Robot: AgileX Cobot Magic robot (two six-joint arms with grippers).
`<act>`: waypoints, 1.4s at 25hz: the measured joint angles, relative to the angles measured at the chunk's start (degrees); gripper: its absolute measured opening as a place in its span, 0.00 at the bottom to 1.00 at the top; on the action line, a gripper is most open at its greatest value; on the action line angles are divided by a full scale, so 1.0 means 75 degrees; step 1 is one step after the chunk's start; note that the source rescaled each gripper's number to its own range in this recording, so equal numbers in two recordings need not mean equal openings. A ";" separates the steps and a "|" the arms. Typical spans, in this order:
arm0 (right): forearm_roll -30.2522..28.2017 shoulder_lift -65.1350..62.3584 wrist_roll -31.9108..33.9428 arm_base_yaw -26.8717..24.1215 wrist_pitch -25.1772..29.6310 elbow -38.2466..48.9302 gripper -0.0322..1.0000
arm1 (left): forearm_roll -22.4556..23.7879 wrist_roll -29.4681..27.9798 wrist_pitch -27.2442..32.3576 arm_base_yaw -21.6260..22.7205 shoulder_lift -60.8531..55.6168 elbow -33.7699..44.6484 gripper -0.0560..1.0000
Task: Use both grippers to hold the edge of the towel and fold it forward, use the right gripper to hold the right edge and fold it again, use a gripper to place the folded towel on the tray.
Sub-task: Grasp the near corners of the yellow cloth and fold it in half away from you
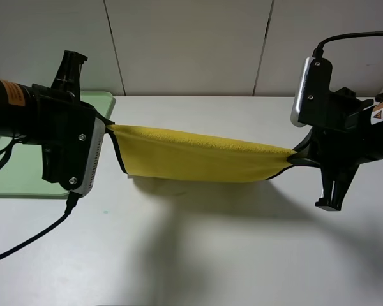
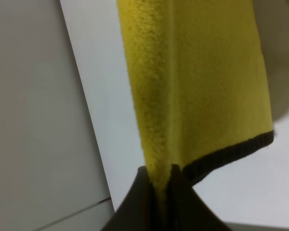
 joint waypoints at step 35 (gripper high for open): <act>-0.0178 0.2724 0.0364 0.0000 -0.2517 0.0000 0.03 | -0.0015 -0.0089 -0.1375 0.0385 0.2806 -0.0610 0.05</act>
